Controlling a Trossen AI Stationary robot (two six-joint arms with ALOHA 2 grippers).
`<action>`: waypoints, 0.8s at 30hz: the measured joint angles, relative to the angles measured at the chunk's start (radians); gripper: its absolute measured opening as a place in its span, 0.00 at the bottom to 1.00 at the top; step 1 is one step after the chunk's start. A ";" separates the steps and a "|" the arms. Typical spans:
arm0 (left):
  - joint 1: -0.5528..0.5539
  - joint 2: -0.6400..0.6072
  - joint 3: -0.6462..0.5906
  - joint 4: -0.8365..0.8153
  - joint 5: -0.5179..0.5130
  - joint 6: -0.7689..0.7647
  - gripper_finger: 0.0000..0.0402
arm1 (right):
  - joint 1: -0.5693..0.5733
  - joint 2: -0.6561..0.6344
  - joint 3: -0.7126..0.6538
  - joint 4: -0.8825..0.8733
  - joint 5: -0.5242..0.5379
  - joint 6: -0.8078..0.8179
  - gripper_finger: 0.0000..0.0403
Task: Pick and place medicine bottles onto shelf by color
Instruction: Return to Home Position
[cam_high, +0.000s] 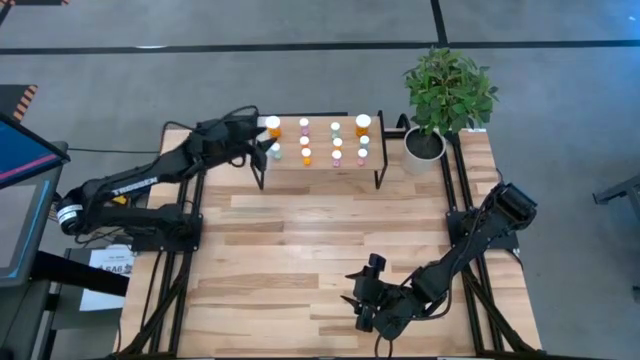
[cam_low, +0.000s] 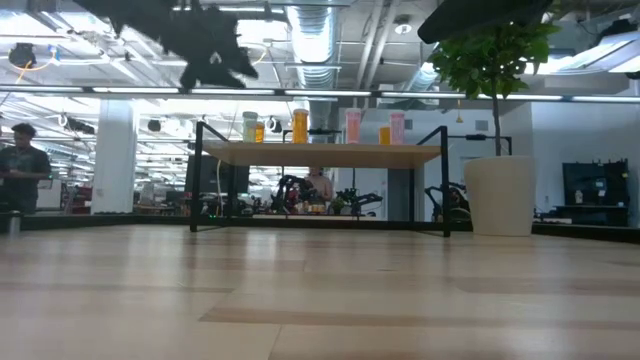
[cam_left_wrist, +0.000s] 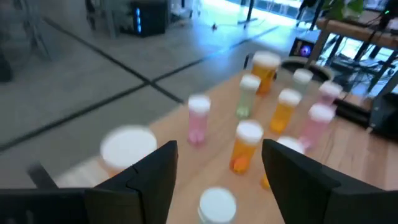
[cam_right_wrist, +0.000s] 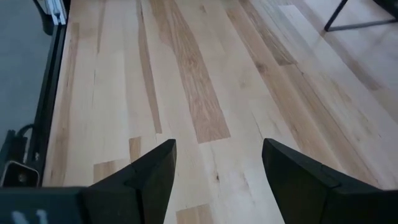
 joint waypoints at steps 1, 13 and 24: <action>-0.003 -0.019 0.017 -0.023 0.000 0.012 0.56 | 0.000 0.000 0.000 0.000 0.000 -0.008 0.65; -0.244 -0.382 0.059 -0.260 0.146 0.126 0.28 | -0.047 -0.265 0.013 -0.022 0.046 -0.386 0.65; -0.443 -0.792 -0.154 -0.223 0.075 0.017 0.02 | -0.063 -0.709 -0.175 0.057 0.112 -0.650 0.64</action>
